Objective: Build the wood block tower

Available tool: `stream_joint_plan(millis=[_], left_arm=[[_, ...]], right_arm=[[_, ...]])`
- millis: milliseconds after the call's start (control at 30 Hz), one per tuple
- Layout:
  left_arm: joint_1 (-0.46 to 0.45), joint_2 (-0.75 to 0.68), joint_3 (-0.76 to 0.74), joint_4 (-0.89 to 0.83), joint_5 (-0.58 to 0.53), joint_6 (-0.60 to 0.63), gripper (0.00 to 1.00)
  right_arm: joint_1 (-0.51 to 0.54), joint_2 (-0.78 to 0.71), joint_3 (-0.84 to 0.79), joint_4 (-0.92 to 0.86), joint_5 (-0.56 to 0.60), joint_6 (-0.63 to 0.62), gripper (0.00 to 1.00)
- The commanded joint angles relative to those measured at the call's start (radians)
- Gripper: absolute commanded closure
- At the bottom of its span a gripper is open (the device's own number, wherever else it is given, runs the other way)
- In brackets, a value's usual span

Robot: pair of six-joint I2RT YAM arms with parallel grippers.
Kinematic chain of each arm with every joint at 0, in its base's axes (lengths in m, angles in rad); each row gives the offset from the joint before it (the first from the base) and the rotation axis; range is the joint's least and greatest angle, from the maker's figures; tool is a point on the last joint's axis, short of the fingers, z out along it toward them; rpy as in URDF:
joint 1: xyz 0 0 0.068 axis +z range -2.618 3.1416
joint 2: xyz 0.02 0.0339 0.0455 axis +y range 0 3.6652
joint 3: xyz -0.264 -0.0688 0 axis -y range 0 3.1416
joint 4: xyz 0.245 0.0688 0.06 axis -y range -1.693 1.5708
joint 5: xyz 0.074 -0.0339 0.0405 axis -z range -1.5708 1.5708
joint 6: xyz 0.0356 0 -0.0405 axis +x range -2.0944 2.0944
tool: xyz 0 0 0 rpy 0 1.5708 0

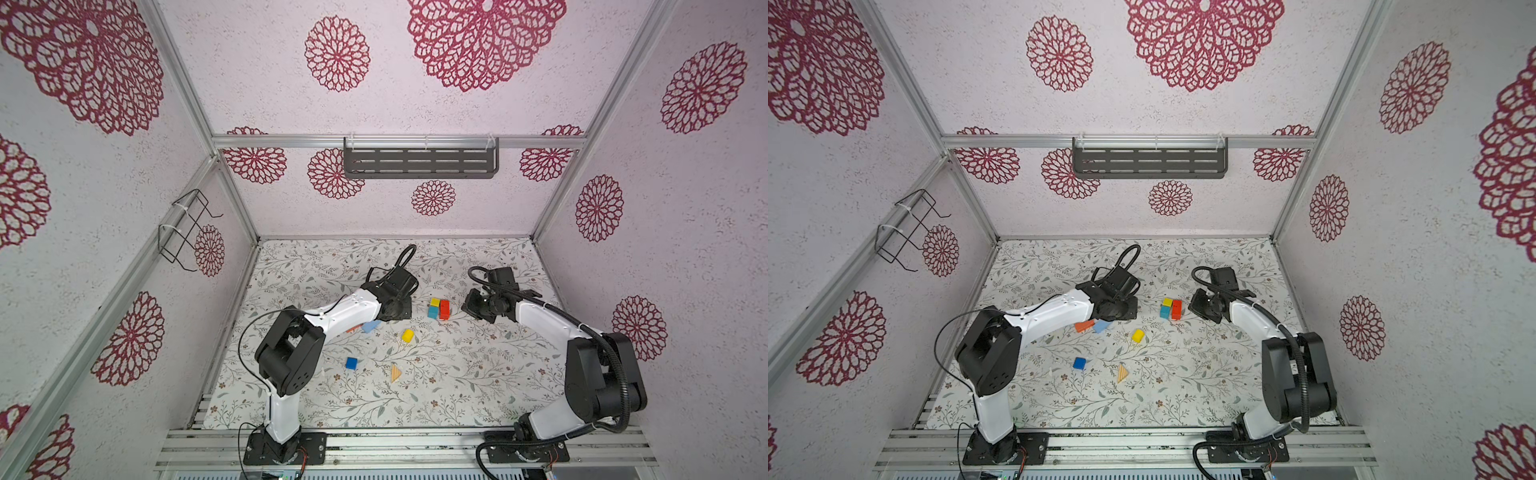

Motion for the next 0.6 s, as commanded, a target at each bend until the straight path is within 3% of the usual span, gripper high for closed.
stream_joint_plan(millis=[0,567], left_arm=[[0.014,0.082,0.066,0.022,0.048,0.003,1.0],[0.016,0.352,0.318,0.072,0.149,-0.015,1.0]], right_arm=[[-0.022,0.029,-0.008,0.07,-0.064,-0.02,1.0],[-0.034,0.169,0.024,0.063,-0.029,-0.073,1.0]])
